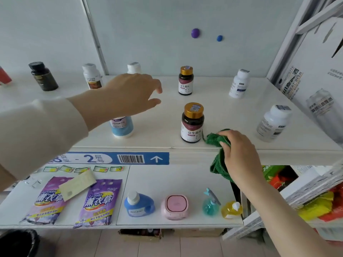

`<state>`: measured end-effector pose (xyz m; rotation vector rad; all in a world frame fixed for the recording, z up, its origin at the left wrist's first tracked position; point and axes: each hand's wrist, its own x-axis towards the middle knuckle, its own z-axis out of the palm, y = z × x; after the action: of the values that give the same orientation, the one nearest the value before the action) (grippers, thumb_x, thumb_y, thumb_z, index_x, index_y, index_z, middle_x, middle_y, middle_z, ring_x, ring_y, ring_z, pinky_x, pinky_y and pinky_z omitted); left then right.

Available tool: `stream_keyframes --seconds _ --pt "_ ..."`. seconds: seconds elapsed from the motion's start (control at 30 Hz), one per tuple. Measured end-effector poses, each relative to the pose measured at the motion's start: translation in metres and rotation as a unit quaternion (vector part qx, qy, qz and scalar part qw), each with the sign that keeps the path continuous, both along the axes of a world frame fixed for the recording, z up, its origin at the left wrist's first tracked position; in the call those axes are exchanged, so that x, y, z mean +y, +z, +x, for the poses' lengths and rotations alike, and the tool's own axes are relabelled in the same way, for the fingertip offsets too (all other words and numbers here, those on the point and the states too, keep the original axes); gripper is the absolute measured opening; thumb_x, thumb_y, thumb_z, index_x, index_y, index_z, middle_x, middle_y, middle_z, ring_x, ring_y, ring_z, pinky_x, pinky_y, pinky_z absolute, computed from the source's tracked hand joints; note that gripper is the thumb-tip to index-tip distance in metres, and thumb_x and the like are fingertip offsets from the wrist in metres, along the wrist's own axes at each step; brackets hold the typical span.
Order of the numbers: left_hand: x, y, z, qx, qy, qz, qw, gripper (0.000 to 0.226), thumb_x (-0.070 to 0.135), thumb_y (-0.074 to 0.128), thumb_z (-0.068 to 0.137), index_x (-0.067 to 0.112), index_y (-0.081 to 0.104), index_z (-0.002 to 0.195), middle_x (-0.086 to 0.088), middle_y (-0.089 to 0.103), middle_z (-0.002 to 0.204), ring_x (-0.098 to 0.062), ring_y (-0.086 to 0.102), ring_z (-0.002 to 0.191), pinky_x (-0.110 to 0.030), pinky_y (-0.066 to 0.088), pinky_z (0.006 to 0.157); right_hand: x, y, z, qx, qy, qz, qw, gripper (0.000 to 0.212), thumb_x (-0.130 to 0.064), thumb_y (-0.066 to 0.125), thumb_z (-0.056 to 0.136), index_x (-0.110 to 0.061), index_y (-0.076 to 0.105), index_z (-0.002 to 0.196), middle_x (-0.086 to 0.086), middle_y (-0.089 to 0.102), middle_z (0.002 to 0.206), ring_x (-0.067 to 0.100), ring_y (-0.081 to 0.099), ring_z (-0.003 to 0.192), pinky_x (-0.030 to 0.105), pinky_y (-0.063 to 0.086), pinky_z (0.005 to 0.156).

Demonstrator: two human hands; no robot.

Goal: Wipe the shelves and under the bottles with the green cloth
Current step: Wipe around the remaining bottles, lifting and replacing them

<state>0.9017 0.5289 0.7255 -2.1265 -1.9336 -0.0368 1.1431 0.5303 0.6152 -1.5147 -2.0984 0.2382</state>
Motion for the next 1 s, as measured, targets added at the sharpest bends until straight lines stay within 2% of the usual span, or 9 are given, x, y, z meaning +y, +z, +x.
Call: stream_keyframes --seconds 0.1,0.17,0.27,0.37,0.47,0.57,0.67,0.83,1.0 --pt "-0.016 0.002 -0.022 0.000 0.027 -0.001 1.000 0.043 0.045 0.044 0.090 0.025 0.045 0.128 -0.002 0.053 0.130 -0.028 0.054 0.114 -0.039 0.044 0.089 -0.019 0.005 -0.010 0.052 -0.002 -0.020 0.998 0.027 -0.009 0.043 0.093 -0.010 0.054 0.118 0.006 0.060 0.113 0.023 0.053 0.104 0.030 0.041 0.087" --pt "-0.025 -0.001 -0.038 -0.034 0.049 -0.019 0.998 0.048 0.048 0.047 0.088 0.024 0.044 0.129 -0.003 0.054 0.128 -0.027 0.055 0.113 -0.038 0.045 0.090 -0.036 0.010 -0.022 0.118 0.005 -0.045 0.992 0.026 -0.012 0.042 0.094 -0.014 0.054 0.117 -0.002 0.057 0.103 0.012 0.050 0.093 0.019 0.036 0.078" --pt "-0.036 -0.009 -0.057 -0.112 0.062 -0.052 0.990 0.051 0.051 0.050 0.085 0.024 0.044 0.128 -0.001 0.054 0.130 -0.023 0.054 0.114 -0.038 0.043 0.095 -0.061 0.015 -0.052 0.200 0.016 -0.069 0.977 0.025 -0.015 0.043 0.094 -0.019 0.054 0.116 -0.009 0.054 0.097 0.005 0.049 0.086 0.009 0.037 0.064" --pt "-0.041 -0.017 -0.069 -0.186 0.036 -0.044 0.981 0.048 0.044 0.054 0.085 0.023 0.045 0.127 -0.002 0.055 0.129 -0.022 0.054 0.112 -0.036 0.043 0.096 -0.076 0.015 -0.091 0.254 0.030 -0.043 0.966 0.024 -0.012 0.045 0.093 -0.021 0.055 0.112 -0.011 0.055 0.098 0.000 0.050 0.086 -0.005 0.037 0.069" --pt "-0.042 -0.024 -0.075 -0.233 -0.003 -0.031 0.972 0.049 0.036 0.057 0.086 0.022 0.044 0.131 -0.003 0.053 0.131 -0.016 0.051 0.102 -0.026 0.037 0.088 -0.067 0.021 -0.125 0.250 0.033 0.006 0.968 0.025 -0.011 0.047 0.092 -0.018 0.056 0.113 -0.010 0.057 0.103 0.002 0.051 0.095 0.001 0.037 0.075" --pt "-0.041 -0.027 -0.079 -0.247 -0.018 -0.028 0.969 0.051 0.038 0.056 0.086 0.028 0.041 0.135 -0.003 0.053 0.131 -0.010 0.045 0.094 -0.022 0.033 0.083 -0.041 0.028 -0.149 0.221 0.027 0.023 0.975 0.027 -0.011 0.046 0.093 -0.014 0.054 0.118 -0.002 0.059 0.113 0.006 0.050 0.100 0.007 0.034 0.081" --pt "-0.039 -0.026 -0.085 -0.277 -0.026 -0.034 0.960 0.051 0.041 0.058 0.083 0.033 0.044 0.132 -0.003 0.056 0.126 -0.016 0.053 0.102 -0.022 0.035 0.083 -0.008 0.030 -0.164 0.170 -0.003 0.007 0.985 0.029 -0.014 0.043 0.094 -0.014 0.051 0.122 0.004 0.058 0.123 0.016 0.054 0.112 0.016 0.035 0.085" --pt "-0.035 -0.025 -0.088 -0.279 -0.034 -0.040 0.959 0.049 0.044 0.061 0.080 0.033 0.048 0.125 0.002 0.057 0.117 -0.012 0.048 0.081 -0.023 0.037 0.077 0.049 0.015 -0.184 0.042 -0.027 -0.043 0.998 0.034 -0.009 0.040 0.094 -0.015 0.049 0.126 0.009 0.054 0.128 0.026 0.050 0.116 0.036 0.040 0.098" --pt "-0.036 -0.024 -0.085 -0.275 -0.045 -0.062 0.958 0.047 0.042 0.060 0.081 0.035 0.045 0.125 0.012 0.047 0.105 -0.009 0.050 0.086 -0.023 0.040 0.080 0.090 0.012 -0.214 0.043 0.031 -0.077 0.996 0.035 -0.013 0.039 0.095 -0.009 0.046 0.129 0.014 0.050 0.131 0.031 0.046 0.119 0.037 0.036 0.098"
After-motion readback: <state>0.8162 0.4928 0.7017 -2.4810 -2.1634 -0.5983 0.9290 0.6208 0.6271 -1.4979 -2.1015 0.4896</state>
